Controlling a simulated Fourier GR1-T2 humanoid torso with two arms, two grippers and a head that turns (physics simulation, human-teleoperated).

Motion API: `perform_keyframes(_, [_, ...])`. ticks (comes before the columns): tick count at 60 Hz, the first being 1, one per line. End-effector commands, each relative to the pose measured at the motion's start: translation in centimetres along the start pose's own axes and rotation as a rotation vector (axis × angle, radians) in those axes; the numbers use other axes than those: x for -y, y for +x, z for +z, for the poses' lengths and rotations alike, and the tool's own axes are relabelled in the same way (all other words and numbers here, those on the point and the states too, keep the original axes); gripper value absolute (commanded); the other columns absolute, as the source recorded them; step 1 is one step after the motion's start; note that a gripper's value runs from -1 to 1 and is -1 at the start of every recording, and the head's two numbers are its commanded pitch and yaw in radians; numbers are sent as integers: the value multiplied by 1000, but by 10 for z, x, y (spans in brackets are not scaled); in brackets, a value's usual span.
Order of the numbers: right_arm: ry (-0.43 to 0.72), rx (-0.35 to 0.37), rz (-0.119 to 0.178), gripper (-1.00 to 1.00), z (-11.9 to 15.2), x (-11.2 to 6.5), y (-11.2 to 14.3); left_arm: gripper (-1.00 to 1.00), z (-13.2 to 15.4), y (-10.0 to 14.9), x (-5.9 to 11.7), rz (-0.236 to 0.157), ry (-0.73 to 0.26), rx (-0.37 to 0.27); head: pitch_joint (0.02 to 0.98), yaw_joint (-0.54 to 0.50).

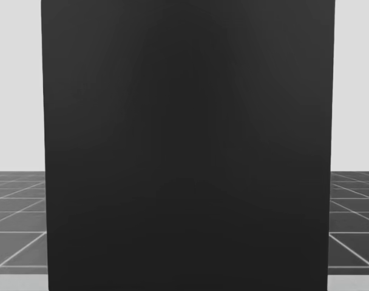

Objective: Reach around the screen and pick up the object behind it.

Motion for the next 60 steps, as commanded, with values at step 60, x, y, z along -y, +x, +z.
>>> perform_keyframes(60, [682,-105,-95,-1000,45,-15,26,-1000,51,35,-16,96,-615,-124,77,-9])
